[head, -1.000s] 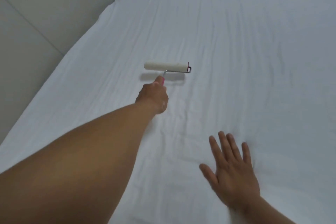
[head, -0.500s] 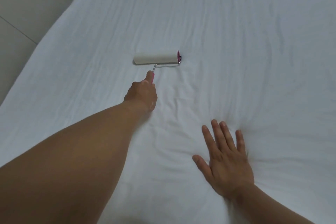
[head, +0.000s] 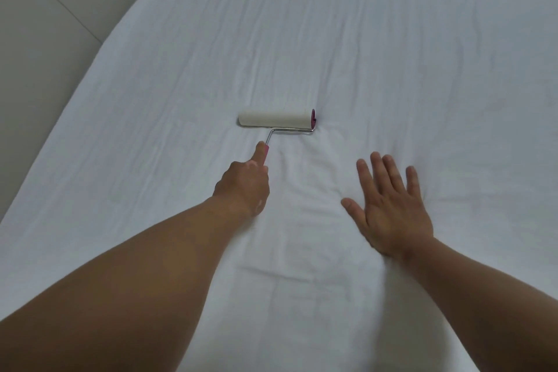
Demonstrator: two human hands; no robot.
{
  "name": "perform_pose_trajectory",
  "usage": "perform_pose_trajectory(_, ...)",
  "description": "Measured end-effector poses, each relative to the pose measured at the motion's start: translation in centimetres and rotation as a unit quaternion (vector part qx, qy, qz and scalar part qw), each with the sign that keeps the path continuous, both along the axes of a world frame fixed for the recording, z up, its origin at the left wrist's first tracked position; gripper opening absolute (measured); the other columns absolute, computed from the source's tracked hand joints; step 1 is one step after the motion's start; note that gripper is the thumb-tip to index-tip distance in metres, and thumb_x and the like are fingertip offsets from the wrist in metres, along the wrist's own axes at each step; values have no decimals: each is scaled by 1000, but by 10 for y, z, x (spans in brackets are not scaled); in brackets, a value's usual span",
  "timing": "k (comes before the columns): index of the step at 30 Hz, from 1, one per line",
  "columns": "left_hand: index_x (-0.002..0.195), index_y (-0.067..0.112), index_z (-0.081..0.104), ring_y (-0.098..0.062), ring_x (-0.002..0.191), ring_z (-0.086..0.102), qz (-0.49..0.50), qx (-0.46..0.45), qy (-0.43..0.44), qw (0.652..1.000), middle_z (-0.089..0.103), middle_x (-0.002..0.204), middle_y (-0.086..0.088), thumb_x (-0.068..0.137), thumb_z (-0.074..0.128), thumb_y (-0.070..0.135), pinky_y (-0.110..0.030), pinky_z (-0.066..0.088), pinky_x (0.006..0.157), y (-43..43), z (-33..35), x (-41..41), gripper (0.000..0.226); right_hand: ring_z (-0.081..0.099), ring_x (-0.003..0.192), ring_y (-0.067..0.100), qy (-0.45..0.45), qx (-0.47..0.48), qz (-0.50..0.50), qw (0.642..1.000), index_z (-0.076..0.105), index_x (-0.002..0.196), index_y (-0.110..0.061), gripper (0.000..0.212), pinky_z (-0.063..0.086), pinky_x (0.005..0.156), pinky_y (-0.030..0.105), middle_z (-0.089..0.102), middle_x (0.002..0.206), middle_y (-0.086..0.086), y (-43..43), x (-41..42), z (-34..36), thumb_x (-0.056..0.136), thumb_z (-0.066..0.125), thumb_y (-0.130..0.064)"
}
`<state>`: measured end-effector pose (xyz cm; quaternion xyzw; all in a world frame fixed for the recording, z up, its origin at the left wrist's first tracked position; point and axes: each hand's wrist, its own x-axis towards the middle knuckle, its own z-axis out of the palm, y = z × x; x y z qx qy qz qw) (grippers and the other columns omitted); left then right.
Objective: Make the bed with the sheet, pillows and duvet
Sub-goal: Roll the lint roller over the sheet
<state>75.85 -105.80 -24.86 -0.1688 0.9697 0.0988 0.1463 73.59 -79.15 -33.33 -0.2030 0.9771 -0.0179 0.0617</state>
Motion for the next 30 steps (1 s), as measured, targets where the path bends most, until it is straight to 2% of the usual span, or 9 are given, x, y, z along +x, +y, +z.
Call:
perform_pose_trajectory(5, 155, 28, 13, -41, 92, 66, 5, -12, -21, 1000, 67, 111, -19, 105, 31, 27, -44, 55, 78, 5, 3, 62, 53, -11, 153, 21, -13, 2, 9, 1000, -5, 159, -17, 82, -1, 123, 51, -7, 167, 6, 9, 34, 3, 95, -4, -69)
perform_pose_trajectory(10, 155, 25, 12, -40, 89, 65, -13, -31, -35, 999, 67, 113, -16, 106, 28, 27, -39, 45, 68, 10, 2, 136, 52, -10, 153, 19, -25, 5, 22, 999, -5, 159, -17, 84, 1, 123, 50, -7, 167, 3, 25, 78, 8, 94, -2, -71)
perform_pose_trajectory(15, 154, 22, 14, -29, 74, 43, -53, -100, -146, 983, 42, 151, -2, 103, 22, 23, -35, 35, 65, 14, 6, 207, 52, -7, 153, 19, -28, 6, 8, 1000, -3, 159, -18, 84, 0, 123, 49, -5, 167, 1, 36, 129, 12, 93, -1, -72)
perform_pose_trajectory(18, 149, 15, 23, -24, 64, 36, -73, -109, -168, 977, 28, 160, 1, 99, 26, 17, -35, 33, 62, 14, 12, 249, 50, -8, 153, 19, -35, 6, 0, 999, -4, 158, -19, 85, -1, 123, 49, -6, 167, 1, 44, 158, 16, 93, -2, -72)
perform_pose_trajectory(21, 150, 14, 21, -23, 57, 39, -81, -108, -160, 978, 38, 155, -4, 100, 26, 17, -34, 37, 61, 17, 18, 297, 51, -8, 153, 19, -45, 7, -6, 999, -3, 159, -19, 86, 0, 123, 49, -6, 167, 0, 52, 183, 20, 92, -2, -74)
perform_pose_trajectory(24, 153, 19, 16, -37, 76, 64, -30, -35, -109, 993, 68, 114, -15, 105, 30, 22, -40, 51, 68, 22, 27, 350, 50, -7, 153, 18, -48, 4, -20, 999, -1, 159, -21, 86, 1, 123, 50, -4, 167, -1, 57, 204, 22, 92, 1, -75)
perform_pose_trajectory(25, 154, 20, 15, -37, 78, 64, -30, -33, -108, 993, 69, 110, -14, 105, 31, 22, -40, 52, 68, 23, 28, 366, 51, -6, 153, 18, -51, 3, -26, 998, -1, 158, -22, 85, 1, 123, 50, -4, 167, -1, 59, 210, 22, 92, 2, -75)
perform_pose_trajectory(28, 156, 20, 3, -22, 65, 47, -67, -84, -150, 983, 59, 129, -5, 100, 31, 17, -32, 38, 58, 20, 31, 416, 63, -6, 153, 19, -60, 4, -35, 998, -1, 158, -23, 85, 2, 123, 52, -3, 167, -1, 63, 224, 21, 91, 3, -75)
perform_pose_trajectory(30, 157, 21, -5, -15, 60, 41, -64, -86, -167, 980, 61, 117, -3, 98, 37, 15, -31, 37, 56, 18, 33, 449, 73, -5, 153, 20, -69, 8, -39, 997, -2, 158, -23, 86, 3, 122, 53, -3, 167, -1, 66, 231, 20, 91, 3, -76)
